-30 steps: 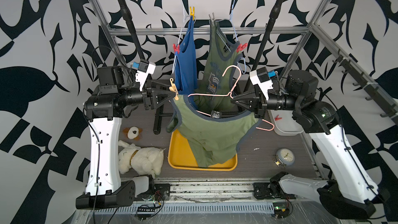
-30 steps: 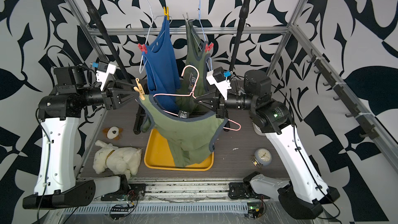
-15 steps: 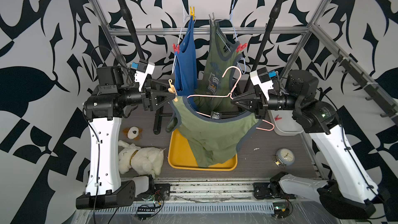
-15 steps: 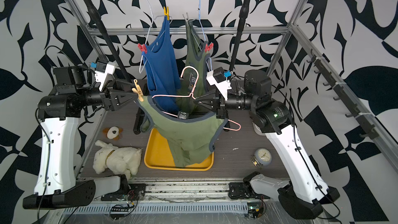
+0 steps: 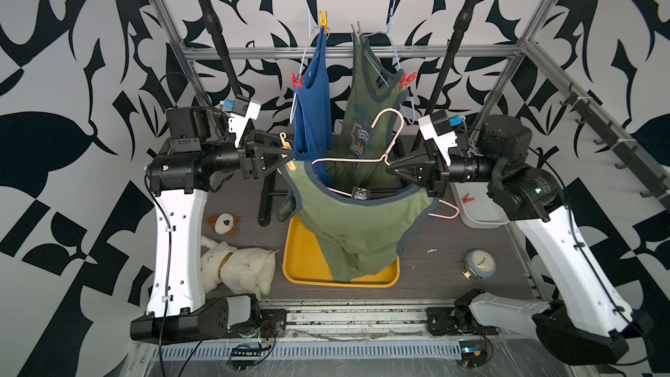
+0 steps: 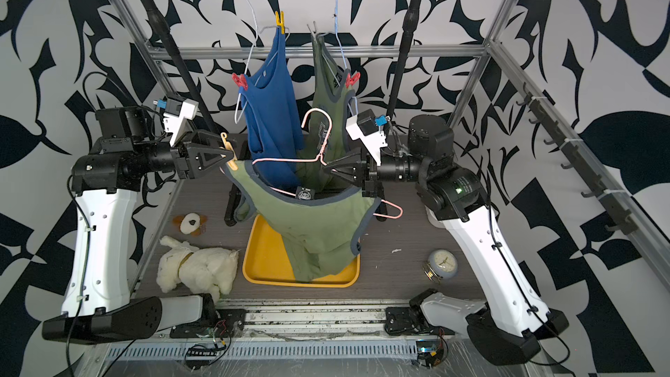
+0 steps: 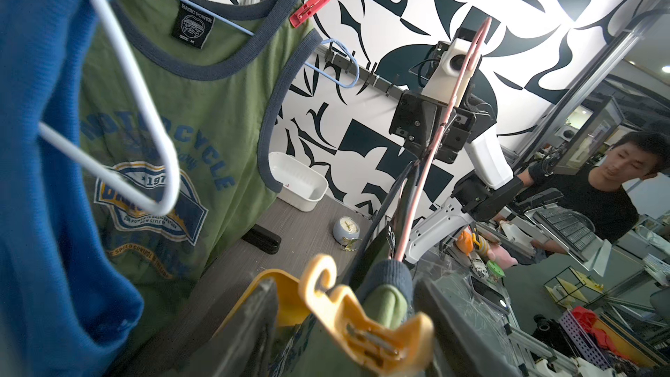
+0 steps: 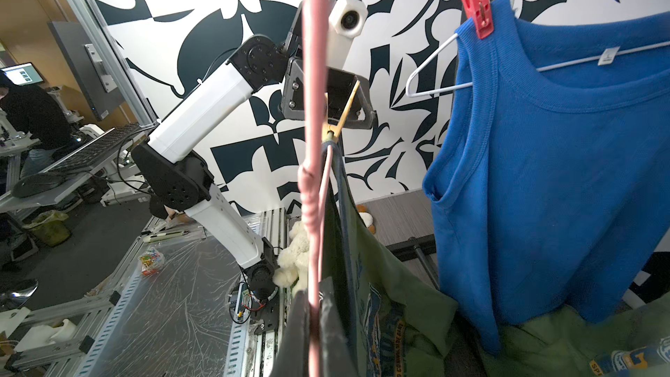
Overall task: Remove the clothespins securing tank tops to the hanger
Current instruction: Remove the clothespin from the hanger.
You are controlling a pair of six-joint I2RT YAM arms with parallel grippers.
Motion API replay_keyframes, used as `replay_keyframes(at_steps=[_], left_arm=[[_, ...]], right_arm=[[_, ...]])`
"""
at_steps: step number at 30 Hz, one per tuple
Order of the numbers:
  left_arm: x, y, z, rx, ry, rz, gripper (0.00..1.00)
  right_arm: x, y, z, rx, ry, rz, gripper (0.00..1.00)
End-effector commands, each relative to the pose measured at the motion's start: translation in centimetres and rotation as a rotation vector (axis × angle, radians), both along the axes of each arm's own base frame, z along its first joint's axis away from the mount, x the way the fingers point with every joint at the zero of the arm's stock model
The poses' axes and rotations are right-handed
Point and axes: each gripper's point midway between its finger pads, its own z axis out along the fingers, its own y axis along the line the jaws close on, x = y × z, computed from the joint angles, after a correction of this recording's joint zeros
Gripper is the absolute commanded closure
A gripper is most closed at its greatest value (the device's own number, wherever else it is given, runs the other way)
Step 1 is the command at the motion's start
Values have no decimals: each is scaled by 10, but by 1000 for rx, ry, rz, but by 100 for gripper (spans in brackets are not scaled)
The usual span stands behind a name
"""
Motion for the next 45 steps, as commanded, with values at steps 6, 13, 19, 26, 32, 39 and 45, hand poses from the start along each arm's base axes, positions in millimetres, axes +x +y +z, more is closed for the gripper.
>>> replay_keyframes(at_steps=[6,13,19,26,32,39,45], left_arm=[[-11,0,10,-20,-24,-28,50],[-12,-1,11,-21,-24,-31,64],[-12,0,10,-20,-22,-27,75],[-12,0,10,-15,-20,-19,84],[-2,2,8,13,-21,38,93],[5,4,12,40,-39,89,96],[10,6,19,64,-68,135,96]], right_arm=[[-2,1,17,49,-63,26,100],[0,2,17,51,-61,23,100],[2,2,17,51,-64,16,100],[2,2,16,48,-63,15,100],[10,5,11,26,-38,6,100],[18,8,3,-2,-15,0,100],[27,8,-13,-47,3,-36,100]])
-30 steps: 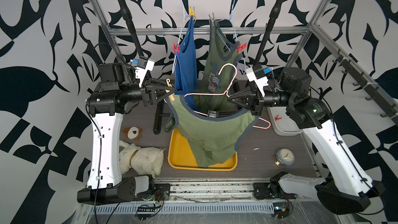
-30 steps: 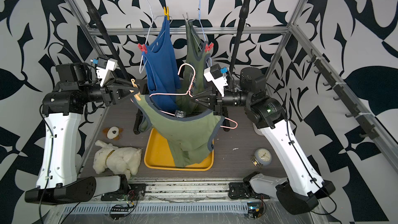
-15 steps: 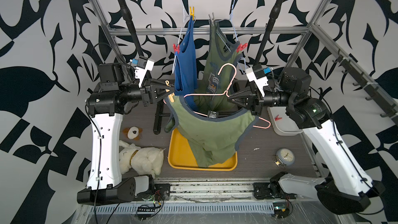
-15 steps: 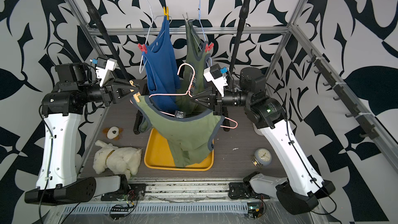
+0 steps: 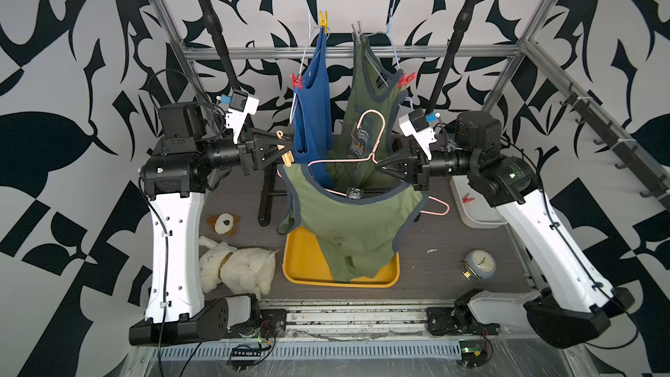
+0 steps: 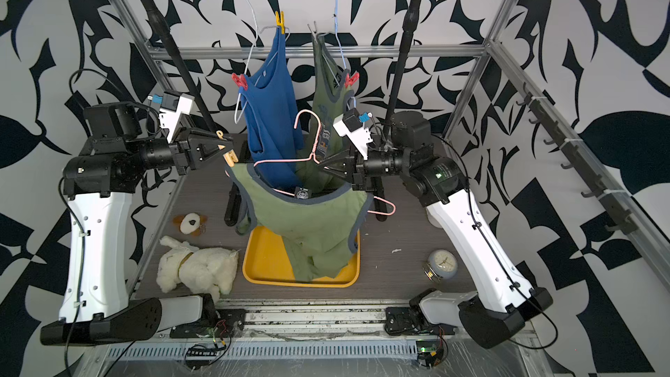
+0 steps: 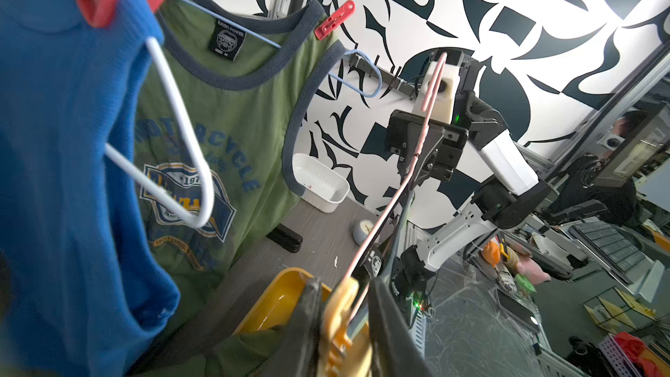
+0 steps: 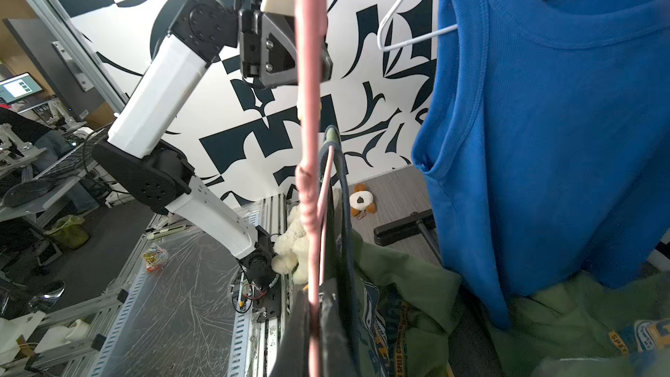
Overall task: Remove the clothespins securing tank tops to the hanger
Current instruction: Remove the clothespin from the hanger, then place the hanger in the basket.
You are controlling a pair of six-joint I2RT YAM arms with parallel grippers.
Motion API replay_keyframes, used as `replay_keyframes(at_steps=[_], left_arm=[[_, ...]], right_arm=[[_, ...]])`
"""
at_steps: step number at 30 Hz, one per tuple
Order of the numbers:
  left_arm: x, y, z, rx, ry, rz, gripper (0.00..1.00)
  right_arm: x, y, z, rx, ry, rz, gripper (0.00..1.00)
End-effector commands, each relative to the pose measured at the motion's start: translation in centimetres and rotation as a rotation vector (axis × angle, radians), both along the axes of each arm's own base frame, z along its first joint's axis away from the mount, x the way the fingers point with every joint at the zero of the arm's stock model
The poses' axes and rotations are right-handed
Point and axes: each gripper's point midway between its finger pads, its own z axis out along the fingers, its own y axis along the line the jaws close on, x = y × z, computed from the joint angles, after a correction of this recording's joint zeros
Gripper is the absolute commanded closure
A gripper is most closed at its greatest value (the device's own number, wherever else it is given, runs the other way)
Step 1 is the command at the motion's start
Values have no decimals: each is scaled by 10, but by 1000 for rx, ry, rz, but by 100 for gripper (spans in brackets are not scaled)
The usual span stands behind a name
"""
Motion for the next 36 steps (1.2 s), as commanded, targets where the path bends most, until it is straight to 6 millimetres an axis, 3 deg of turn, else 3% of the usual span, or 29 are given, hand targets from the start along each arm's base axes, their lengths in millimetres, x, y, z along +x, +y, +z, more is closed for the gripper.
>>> replay_keyframes(at_steps=[1,8,20,25,32,36], left_arm=[[1,3,10,19,-38,35,96],[6,5,21,30,-58,83,95],[8,6,8,34,-16,89,94],[8,6,5,37,-10,95,93],[9,6,3,35,4,95,92],[8,5,5,33,1,91,91]], right_arm=[[-2,-5,14,6,-83,-24,100],[23,1,-30,-60,3,-71,100],[51,15,-120,-147,215,-84,100],[64,17,-167,-217,316,-113,100],[71,21,-222,-301,434,-141,100],[75,27,-245,-368,456,-172,92]])
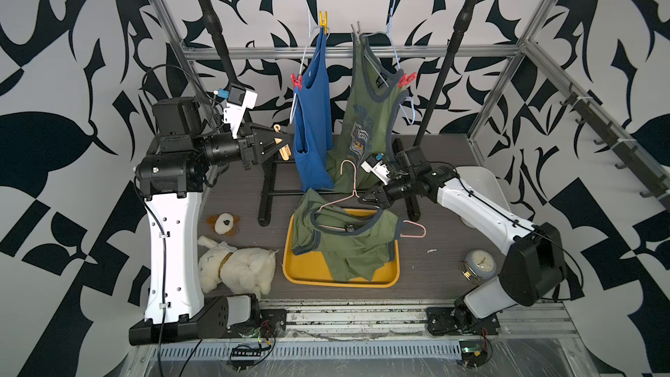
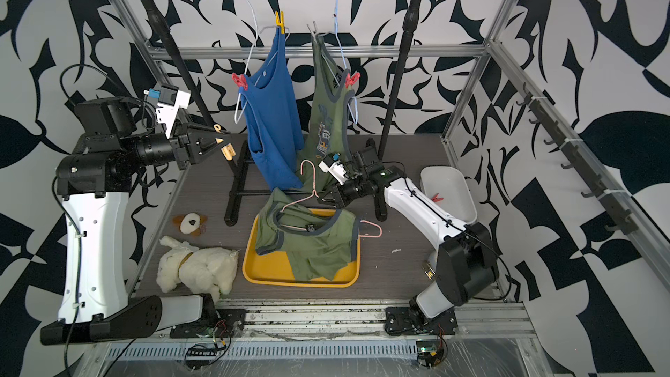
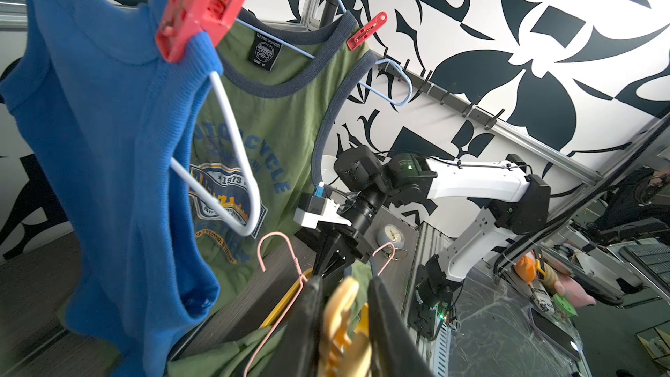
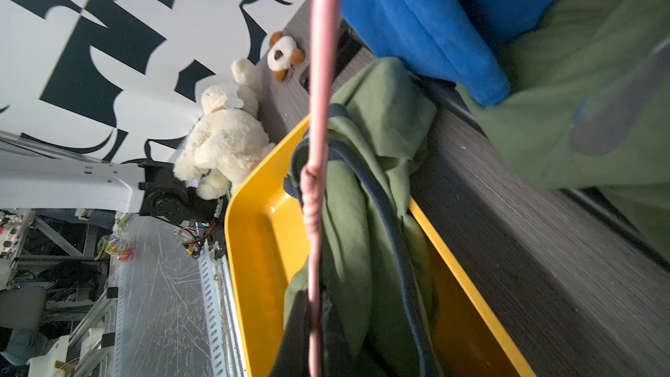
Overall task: Remove the clothespins securing tank tops to the hanger
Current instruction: Place the hanger in the basket.
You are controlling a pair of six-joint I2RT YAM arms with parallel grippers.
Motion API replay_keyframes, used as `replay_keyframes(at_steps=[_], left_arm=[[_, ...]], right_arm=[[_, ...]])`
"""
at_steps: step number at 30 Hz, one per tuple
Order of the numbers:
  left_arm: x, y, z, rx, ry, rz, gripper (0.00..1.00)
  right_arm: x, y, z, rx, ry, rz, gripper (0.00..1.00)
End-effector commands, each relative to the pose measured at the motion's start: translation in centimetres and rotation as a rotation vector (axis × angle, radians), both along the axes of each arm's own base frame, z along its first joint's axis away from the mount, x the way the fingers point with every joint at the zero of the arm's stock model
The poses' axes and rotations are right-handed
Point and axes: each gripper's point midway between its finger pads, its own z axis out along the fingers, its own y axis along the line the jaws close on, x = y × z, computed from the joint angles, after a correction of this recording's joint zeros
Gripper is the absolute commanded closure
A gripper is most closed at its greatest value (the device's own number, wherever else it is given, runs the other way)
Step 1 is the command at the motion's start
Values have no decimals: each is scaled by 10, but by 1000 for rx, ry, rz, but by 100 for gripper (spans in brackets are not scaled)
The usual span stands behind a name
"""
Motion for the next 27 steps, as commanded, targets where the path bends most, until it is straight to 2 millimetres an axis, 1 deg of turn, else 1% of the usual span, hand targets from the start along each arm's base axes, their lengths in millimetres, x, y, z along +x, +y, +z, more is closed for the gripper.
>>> replay_keyframes(at_steps=[1,6,8,10,11,12,14,16,19,21,24,27], left_arm=[[-5,-1,3,-5,3,-5,91],[-5,-4,7,-4,-8,-17,91],[-6,-6,8,-5,-9,-24,91],[-7,-8,10,-4,-14,-28,90],[-7,-8,10,-4,-12,-29,90],[-8,-9,9,-4,-11,-33,90],[-8,-11,8,-2,-6,-36,90],[-6,-13,6,0,-1,-38,90],[-5,-15,5,1,3,-42,90],[-5,-15,6,0,-2,-45,90],[-5,-15,6,-1,1,-44,89],[-3,-17,5,-6,12,-51,89]], right_arm=[[4,8,0,-26,-41,-14,90],[6,18,-15,-93,-50,-26,80],[9,17,-22,-144,-60,-48,76],[11,15,-24,-173,-71,-68,73],[12,14,-22,-180,-81,-82,72],[11,13,-16,-173,-94,-91,71],[9,13,4,-141,-135,-105,68],[6,12,32,-98,-187,-115,66],[-3,12,64,-43,-234,-86,63],[-7,14,70,-38,-231,-55,63],[-10,16,74,-40,-218,-37,63],[-16,18,90,-18,-249,-33,63]])
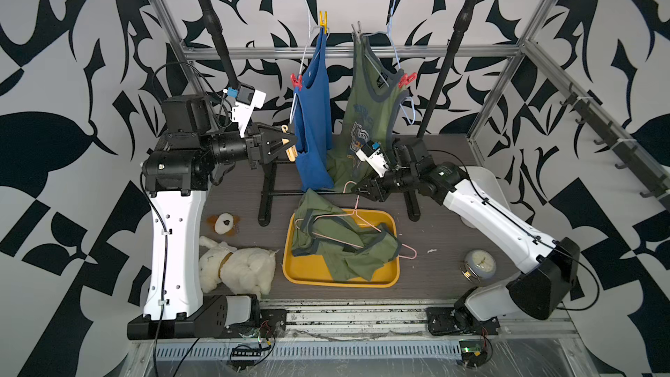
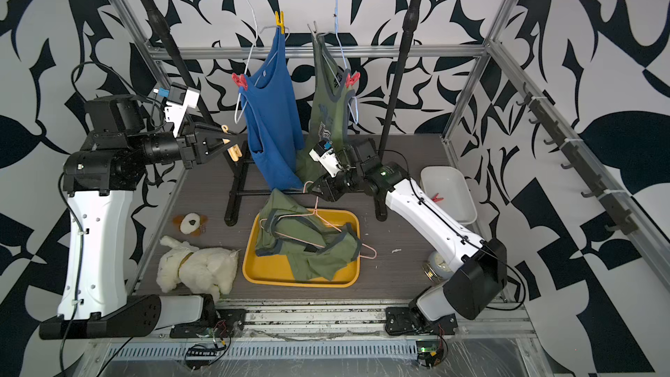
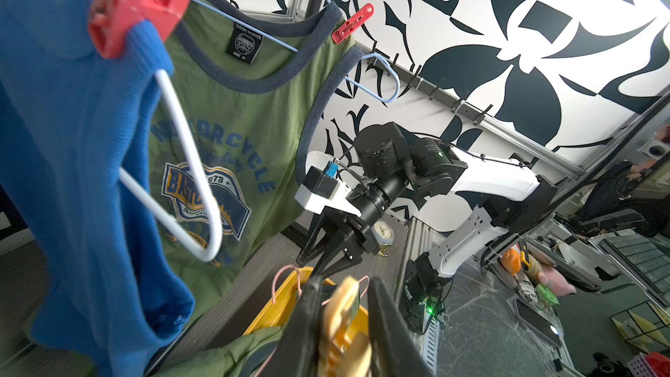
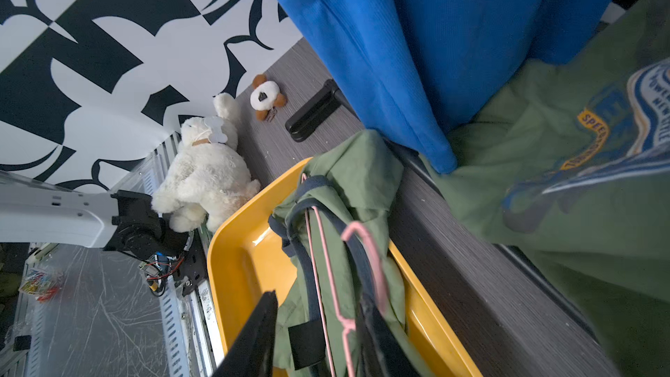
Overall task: Remove the clothespins securing tank tops to the hanger
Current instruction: Place the hanger in the basket.
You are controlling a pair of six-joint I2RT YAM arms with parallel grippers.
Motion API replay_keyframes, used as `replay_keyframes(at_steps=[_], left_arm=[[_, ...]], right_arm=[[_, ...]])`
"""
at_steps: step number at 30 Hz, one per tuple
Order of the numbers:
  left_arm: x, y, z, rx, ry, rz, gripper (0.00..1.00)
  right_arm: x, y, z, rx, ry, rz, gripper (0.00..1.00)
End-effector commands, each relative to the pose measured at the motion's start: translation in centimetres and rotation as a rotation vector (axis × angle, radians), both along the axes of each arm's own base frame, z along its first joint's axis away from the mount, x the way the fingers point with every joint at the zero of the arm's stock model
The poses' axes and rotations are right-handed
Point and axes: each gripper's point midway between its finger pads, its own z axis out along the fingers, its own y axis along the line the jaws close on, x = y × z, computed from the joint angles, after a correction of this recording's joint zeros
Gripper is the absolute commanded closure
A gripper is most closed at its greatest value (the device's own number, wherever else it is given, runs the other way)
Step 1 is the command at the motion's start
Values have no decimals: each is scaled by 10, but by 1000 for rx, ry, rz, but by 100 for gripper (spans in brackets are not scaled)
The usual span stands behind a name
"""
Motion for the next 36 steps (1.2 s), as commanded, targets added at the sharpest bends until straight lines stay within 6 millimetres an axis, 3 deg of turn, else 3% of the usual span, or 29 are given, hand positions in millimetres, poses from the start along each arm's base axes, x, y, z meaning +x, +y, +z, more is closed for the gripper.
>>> replay_keyframes(at_steps=[1,10,16,18,25,29,36], left_arm=[[1,-3,3,-7,-7,-8,89],[10,-10,-3,-30,49,-25,88],[11,-11,-5,-31,58,-21,88],[10,-11,-6,-31,61,-21,88],[4,-14,-4,-40,75,-39,87],[-2,-15,-1,-45,71,-50,86],[2,-13,-6,-16,41,-12,86]], right_arm=[[-17,2,25,29,-33,41,62],[-77,28,127,176,-241,162,54],[-76,56,173,221,-394,135,52],[-76,67,181,247,-417,137,52],[-63,95,188,274,-454,121,33],[-49,101,194,287,-490,65,32],[-49,110,204,340,-488,82,30]])
